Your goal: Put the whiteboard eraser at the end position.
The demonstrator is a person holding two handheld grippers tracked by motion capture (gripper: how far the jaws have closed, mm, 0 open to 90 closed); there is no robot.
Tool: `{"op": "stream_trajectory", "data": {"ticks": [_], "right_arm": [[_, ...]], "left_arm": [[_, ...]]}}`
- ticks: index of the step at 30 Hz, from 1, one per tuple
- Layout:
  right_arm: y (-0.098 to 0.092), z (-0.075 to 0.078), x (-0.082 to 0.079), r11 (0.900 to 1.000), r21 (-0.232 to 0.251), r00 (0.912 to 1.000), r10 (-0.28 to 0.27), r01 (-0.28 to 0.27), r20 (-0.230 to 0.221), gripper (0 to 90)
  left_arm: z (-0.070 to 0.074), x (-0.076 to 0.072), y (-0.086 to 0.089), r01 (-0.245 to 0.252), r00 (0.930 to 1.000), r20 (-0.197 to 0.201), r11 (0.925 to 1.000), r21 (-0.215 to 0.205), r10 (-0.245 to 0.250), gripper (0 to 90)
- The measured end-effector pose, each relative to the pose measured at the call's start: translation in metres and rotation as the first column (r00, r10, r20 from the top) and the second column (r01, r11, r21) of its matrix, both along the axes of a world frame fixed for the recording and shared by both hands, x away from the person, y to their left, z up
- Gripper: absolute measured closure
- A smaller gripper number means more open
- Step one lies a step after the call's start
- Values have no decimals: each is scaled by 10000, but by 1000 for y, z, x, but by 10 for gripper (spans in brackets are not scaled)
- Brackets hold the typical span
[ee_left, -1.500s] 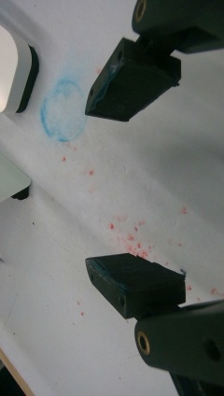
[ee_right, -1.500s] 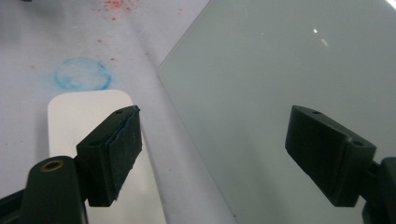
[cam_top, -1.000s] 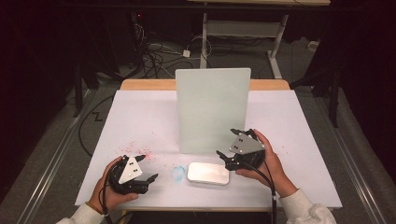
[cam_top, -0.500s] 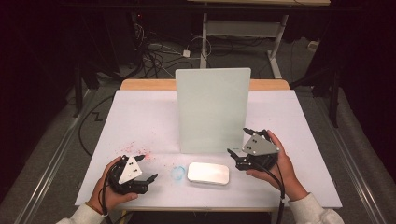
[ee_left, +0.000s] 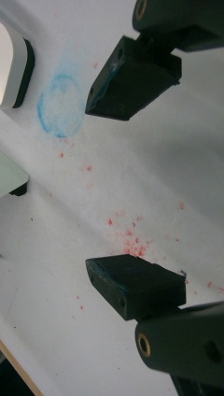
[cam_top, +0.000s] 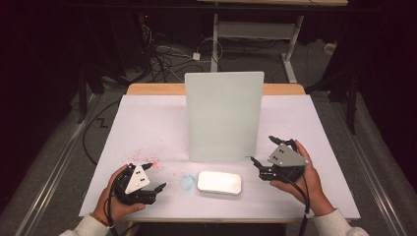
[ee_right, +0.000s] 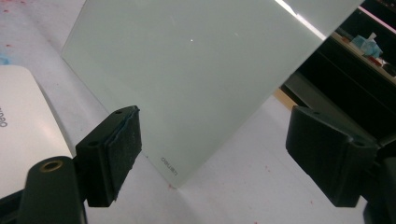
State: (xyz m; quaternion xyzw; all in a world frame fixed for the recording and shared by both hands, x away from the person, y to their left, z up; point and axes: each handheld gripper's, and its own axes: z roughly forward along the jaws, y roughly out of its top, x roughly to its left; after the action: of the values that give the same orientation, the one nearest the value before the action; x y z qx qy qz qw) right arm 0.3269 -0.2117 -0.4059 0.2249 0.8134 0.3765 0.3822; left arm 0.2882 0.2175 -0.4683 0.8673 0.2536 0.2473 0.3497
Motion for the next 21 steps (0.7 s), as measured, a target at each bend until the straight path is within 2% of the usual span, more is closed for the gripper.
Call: {"op": "stream_trajectory", "data": {"ticks": [7,15,18,21], "right_arm": [[-14,-3,-4,9998,167,9997,-94,90,230,190],[-30,-8,-10,9980,356,9977,-541,527,397,192],[-37,-9,-13,9956,612,9955,-749,713,580,197],[-44,-12,-15,9937,724,9947,-889,850,525,196]], "left_arm": [[0,0,0,-15,10000,21,10000,9,15,221],[0,-1,0,-64,10000,63,10000,0,64,221],[0,-1,0,-58,10000,59,10000,2,58,221],[0,-1,0,-64,10000,68,10000,59,64,221]]}}
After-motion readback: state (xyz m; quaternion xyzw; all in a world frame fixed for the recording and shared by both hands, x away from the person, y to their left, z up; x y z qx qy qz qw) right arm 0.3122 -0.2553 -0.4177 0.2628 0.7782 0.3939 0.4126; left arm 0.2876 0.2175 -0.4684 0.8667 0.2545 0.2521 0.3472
